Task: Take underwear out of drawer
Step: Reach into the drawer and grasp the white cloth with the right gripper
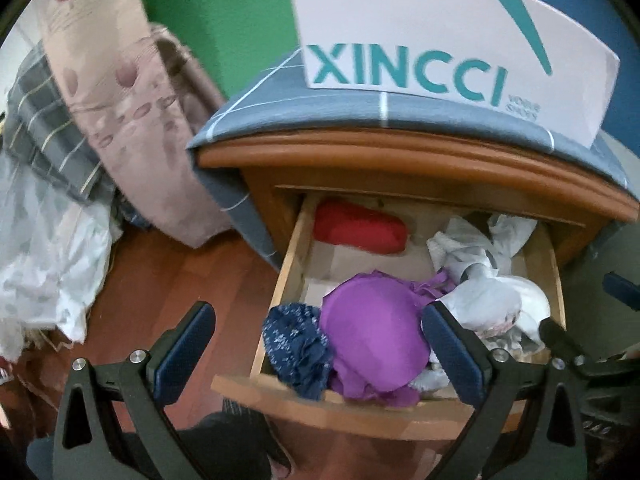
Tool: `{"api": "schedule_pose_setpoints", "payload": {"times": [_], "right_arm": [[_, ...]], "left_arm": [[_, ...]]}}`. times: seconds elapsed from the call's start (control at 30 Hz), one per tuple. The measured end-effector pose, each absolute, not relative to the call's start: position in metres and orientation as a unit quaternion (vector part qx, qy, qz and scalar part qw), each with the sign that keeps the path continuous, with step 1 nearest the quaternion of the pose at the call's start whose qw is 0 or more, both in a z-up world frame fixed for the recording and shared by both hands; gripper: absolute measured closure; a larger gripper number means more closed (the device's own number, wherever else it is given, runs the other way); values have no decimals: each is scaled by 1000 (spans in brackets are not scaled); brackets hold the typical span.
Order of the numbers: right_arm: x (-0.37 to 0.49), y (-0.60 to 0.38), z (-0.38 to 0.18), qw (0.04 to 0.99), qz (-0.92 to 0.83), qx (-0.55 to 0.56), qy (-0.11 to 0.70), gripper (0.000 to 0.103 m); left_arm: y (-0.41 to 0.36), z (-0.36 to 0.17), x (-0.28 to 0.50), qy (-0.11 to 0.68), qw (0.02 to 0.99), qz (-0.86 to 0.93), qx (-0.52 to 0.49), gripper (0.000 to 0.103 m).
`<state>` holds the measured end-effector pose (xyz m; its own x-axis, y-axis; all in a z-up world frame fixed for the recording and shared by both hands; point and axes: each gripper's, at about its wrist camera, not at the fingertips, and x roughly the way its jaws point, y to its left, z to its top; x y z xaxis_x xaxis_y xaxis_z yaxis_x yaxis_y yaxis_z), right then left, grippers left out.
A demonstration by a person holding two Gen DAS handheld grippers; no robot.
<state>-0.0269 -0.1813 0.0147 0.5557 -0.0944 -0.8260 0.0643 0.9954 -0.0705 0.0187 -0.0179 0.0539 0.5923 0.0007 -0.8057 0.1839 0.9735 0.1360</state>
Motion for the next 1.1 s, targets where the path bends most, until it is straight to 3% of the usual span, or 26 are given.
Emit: {"api": "schedule_pose_setpoints", "payload": {"times": [0.3,0.7,0.83,1.1], "right_arm": [[-24,-166,-5,872,-32,-44,486,0],[-20,-178,-13,866,-55,-60,493,0],[-14,-181,-22,853,-51,-75,513,8],[11,-177,-48,828,-33,-91,553,8]], "left_arm": [[-23,19,30,514,852,-71,71,0],[-8,11,35,521,850,-46,66,0],[-10,13,35,519,850,-55,69,0],[-2,15,39,526,846,-63,53,0]]}}
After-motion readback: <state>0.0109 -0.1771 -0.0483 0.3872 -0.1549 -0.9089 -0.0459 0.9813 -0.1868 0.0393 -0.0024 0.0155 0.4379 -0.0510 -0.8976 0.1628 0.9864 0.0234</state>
